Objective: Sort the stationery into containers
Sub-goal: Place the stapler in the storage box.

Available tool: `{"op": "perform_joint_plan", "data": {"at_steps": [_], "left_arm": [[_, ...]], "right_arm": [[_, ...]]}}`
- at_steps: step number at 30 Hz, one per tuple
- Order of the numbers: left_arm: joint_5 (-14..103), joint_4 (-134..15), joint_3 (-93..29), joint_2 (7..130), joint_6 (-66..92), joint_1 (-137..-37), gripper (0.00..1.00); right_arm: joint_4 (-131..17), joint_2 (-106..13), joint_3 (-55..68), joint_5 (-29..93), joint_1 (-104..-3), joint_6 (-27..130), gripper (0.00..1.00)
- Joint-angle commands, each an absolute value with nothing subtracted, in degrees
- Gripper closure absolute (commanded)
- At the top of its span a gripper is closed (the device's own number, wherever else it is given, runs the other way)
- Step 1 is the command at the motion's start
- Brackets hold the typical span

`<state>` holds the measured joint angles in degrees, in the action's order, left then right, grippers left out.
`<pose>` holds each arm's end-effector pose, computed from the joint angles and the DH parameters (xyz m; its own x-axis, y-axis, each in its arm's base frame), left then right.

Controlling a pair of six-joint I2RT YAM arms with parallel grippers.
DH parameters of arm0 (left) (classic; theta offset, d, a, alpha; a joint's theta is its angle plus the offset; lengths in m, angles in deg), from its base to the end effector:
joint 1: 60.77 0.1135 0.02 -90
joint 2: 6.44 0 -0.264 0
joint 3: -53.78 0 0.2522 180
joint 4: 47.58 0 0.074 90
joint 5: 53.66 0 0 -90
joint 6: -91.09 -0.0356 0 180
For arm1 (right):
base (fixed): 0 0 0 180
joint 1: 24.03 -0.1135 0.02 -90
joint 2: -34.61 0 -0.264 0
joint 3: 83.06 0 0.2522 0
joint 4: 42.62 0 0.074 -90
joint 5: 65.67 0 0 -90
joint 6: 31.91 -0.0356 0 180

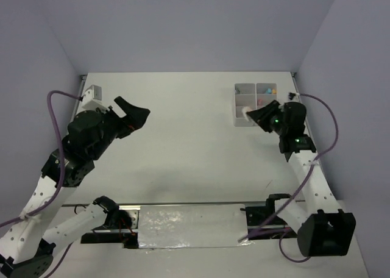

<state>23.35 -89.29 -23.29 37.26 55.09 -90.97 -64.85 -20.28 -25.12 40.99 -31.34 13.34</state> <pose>0.1313 -0.0672 0.4188 -0.3147 -0.7289 -0.6079 0.0737 0.6198 -0.7813 0.2190 0.0384 0.3074 -0.5063 0.6150 -0.6045 -0.0479 0.6798 0.7318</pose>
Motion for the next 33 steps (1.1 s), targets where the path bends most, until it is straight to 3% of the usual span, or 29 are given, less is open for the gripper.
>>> {"op": "perform_joint_plan", "data": {"at_steps": [1, 8, 13, 20, 33], "left_arm": [[16.13, -106.07, -27.56, 41.71, 42.16, -91.01, 0.01], [16.92, -104.42, -20.81, 36.37, 28.0, -91.01, 0.01], [16.92, -99.67, -12.12, 29.43, 28.86, -91.01, 0.0], [19.55, -98.7, -11.49, 26.95, 27.64, -91.1, 0.01], [21.13, -98.17, -11.14, 28.1, 26.76, -91.1, 0.01]], "right_arm": [[-75.37, -21.54, -24.65, 40.91, -16.18, 14.59, 1.0], [-72.91, -28.92, -22.11, 42.08, -5.58, 6.34, 1.0], [-67.2, -34.8, -21.32, 42.87, -5.14, -1.39, 1.0], [-65.08, -42.55, -15.09, 43.4, -5.05, -3.52, 1.0], [-61.57, -48.01, -15.78, 43.31, -4.87, -6.77, 1.0]]}}
